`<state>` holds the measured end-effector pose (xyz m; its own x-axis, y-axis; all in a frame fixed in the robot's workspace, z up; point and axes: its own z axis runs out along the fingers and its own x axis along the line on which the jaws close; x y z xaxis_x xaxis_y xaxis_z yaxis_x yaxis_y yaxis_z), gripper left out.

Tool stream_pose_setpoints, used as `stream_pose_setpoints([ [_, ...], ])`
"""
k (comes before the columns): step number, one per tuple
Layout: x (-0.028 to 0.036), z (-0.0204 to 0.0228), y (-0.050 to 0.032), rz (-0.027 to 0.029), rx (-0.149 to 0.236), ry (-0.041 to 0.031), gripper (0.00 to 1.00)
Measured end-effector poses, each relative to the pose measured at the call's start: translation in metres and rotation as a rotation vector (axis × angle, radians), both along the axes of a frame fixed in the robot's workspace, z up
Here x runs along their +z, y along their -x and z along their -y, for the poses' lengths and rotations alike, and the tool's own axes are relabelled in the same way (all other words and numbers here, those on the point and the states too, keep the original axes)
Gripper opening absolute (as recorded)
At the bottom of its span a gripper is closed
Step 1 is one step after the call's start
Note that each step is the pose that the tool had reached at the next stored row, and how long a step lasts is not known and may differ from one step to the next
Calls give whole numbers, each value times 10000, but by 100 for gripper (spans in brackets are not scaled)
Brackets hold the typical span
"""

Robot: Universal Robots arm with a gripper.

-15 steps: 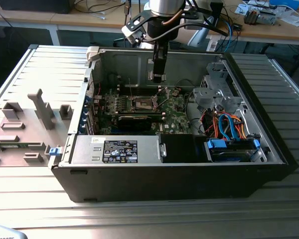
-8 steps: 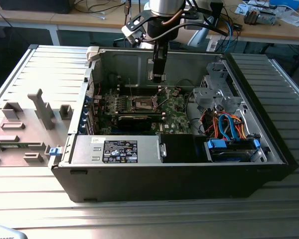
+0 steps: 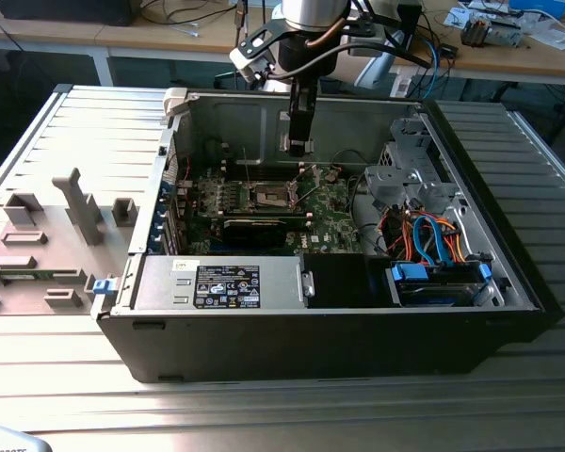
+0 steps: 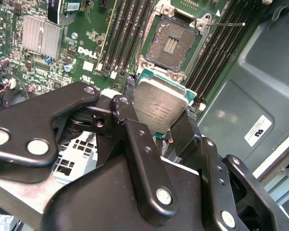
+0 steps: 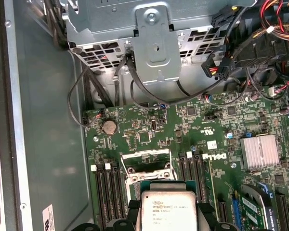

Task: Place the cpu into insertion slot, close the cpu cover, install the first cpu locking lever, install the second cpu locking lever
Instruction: 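Place the cpu into insertion slot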

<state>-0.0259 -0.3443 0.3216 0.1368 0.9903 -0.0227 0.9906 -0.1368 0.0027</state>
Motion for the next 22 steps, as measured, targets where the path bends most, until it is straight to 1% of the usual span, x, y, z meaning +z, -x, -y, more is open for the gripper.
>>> stream_pose_setpoints([
  [22, 0, 0, 0, 0, -261, 0, 54],
])
